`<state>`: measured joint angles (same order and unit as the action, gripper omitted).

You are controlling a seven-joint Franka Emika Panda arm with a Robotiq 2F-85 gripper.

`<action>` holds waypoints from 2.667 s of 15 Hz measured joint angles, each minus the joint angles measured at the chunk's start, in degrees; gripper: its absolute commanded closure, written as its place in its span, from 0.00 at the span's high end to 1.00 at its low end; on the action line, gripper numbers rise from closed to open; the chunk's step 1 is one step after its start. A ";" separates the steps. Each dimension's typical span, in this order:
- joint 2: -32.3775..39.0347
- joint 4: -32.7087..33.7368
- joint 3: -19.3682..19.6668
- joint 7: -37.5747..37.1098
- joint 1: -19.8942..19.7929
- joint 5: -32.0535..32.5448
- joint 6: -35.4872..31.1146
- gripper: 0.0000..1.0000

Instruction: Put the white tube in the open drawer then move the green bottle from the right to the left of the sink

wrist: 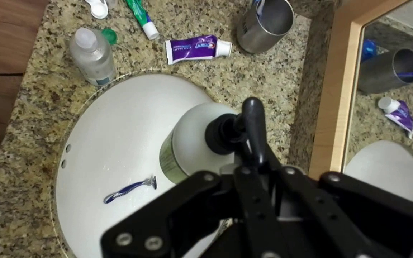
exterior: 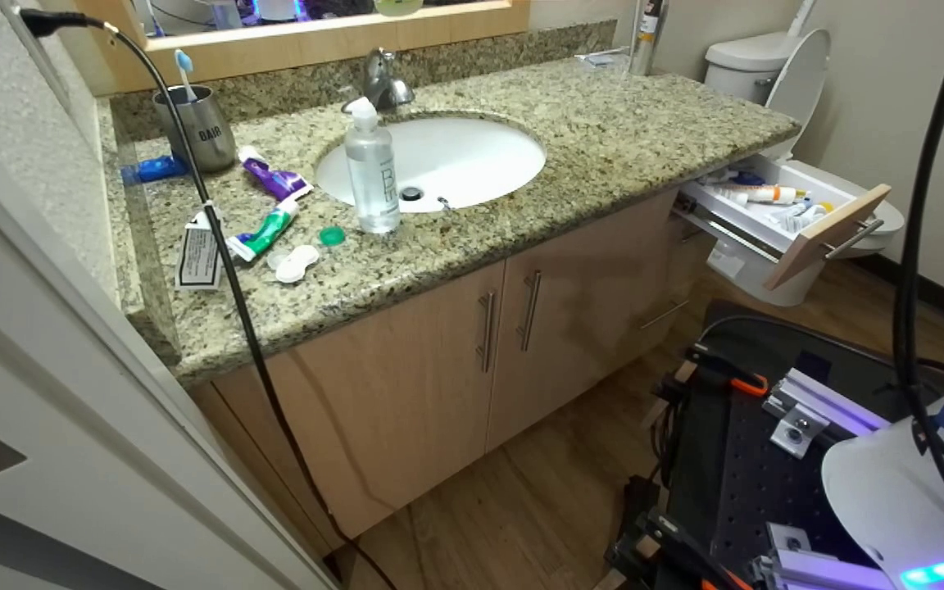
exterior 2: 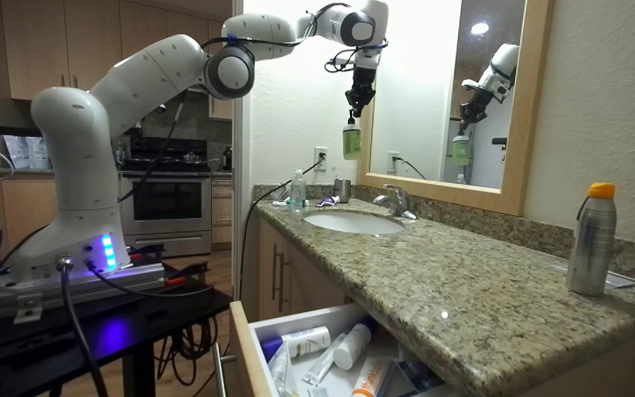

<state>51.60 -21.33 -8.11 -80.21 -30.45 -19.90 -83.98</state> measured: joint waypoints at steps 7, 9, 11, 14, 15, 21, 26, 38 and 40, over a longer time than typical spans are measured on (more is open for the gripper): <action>1.66 -0.05 -0.11 -6.37 3.38 -4.08 -5.91 0.02; 2.72 -0.04 -0.07 -9.21 4.88 -3.94 -10.91 0.02; 4.14 -0.06 0.23 -11.52 6.56 -3.34 -15.43 0.02; 6.71 0.03 1.12 -14.31 8.93 -1.36 -20.21 0.02; 7.54 -0.01 1.48 -15.46 9.52 -0.75 -20.90 0.02; 13.37 0.07 1.99 -24.94 10.39 -0.53 -21.20 0.02; 17.28 -0.25 1.48 -30.94 8.76 -1.67 -24.10 0.02; 18.40 0.03 -3.21 -33.83 7.98 -4.39 -33.42 0.02; 18.48 0.01 -3.21 -33.85 8.34 -4.39 -35.07 0.02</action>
<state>70.08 -21.32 -11.33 -114.06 -22.11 -24.29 -119.05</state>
